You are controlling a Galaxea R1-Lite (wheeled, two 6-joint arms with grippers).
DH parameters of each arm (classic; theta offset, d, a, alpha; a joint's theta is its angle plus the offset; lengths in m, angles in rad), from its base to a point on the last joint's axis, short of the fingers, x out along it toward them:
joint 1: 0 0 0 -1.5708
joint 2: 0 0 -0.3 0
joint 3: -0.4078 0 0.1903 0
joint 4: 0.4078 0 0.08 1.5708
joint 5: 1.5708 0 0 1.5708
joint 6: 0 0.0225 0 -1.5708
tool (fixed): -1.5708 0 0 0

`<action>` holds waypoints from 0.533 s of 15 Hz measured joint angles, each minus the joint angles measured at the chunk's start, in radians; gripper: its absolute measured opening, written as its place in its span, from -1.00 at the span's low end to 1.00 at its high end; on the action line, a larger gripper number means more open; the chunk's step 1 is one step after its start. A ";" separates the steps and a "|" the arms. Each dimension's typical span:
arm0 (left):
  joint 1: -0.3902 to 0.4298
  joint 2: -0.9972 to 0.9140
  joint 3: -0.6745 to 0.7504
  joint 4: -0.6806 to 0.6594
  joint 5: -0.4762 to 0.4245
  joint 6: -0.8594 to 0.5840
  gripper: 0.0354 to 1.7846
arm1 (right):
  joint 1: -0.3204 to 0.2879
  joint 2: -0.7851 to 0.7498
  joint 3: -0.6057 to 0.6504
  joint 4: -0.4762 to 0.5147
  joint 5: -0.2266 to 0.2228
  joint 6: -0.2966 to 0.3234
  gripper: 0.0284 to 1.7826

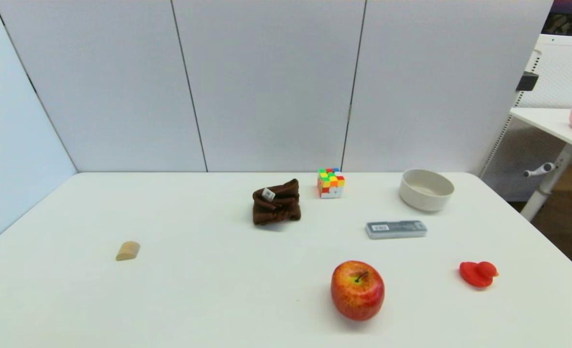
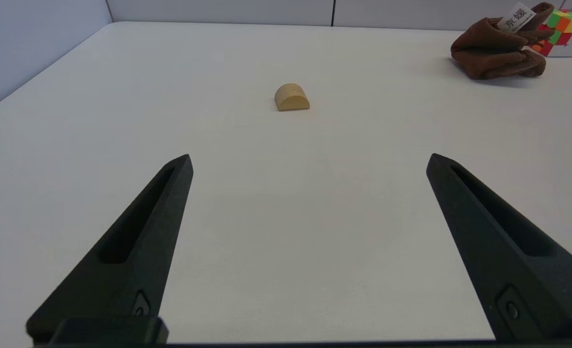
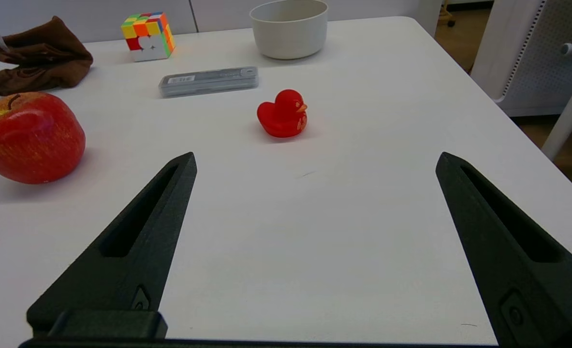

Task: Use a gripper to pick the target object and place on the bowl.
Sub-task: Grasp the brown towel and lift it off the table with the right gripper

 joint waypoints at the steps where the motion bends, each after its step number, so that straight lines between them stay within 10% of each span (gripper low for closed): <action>1: 0.000 0.000 0.000 0.000 0.000 0.000 0.91 | 0.000 0.000 0.000 0.000 0.000 0.000 0.92; 8: 0.000 0.000 0.000 0.000 0.000 0.000 0.91 | 0.000 0.017 -0.010 0.007 0.001 -0.005 0.92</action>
